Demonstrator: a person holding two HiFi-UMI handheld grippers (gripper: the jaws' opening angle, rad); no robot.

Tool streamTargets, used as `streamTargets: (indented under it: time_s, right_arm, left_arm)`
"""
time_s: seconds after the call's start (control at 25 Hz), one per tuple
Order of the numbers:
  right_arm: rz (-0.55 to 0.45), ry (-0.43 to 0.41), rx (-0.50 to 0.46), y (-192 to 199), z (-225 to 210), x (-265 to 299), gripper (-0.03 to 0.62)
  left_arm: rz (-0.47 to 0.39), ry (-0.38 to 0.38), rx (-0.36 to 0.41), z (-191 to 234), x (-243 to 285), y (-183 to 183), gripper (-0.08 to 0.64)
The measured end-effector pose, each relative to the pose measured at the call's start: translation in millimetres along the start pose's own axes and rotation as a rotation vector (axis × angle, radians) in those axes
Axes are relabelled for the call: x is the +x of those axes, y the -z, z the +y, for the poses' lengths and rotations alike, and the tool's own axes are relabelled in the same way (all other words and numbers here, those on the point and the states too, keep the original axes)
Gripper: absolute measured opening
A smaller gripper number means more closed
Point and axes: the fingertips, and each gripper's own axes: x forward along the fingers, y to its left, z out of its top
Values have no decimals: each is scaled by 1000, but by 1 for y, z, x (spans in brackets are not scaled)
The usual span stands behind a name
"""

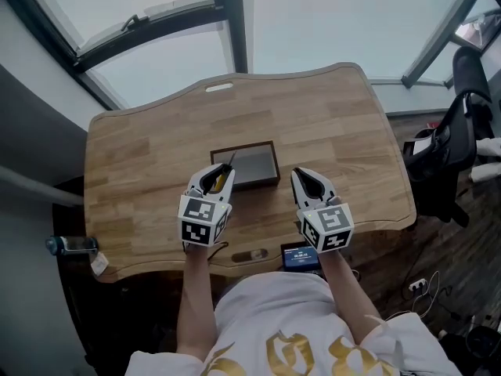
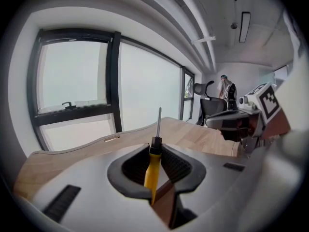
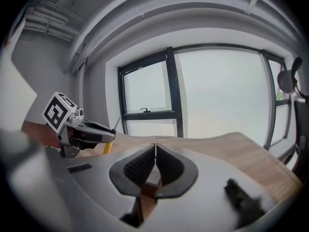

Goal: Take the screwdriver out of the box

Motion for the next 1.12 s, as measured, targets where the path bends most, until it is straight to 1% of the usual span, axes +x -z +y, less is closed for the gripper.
streamTargets:
  time_s: [0.08, 0.28, 0.4, 0.76, 0.96, 1.12]
  right_arm:
    - [-9, -7, -11, -4, 5, -1, 32]
    - [-23, -15, -28, -8, 15, -4, 32]
    - [-31, -8, -35, -10, 16, -7, 32]
    - [-51, 27, -46, -15, 9, -16, 32]
    - [-57, 42, -52, -16, 8, -16, 32]
    - [-56, 49, -60, -16, 8, -18, 32]
  left_arm:
    - [-25, -13, -8, 1, -10, -3, 78]
    - [-106, -51, -71, 7, -34, -10, 78]
    - [-138, -67, -90, 9, -42, -13, 78]
    - [-168, -86, -90, 4, -47, -17, 78]
    - [-191, -84, -114, 4, -48, -19, 78]
    - [-189, -81, -117, 3, -48, -18, 78]
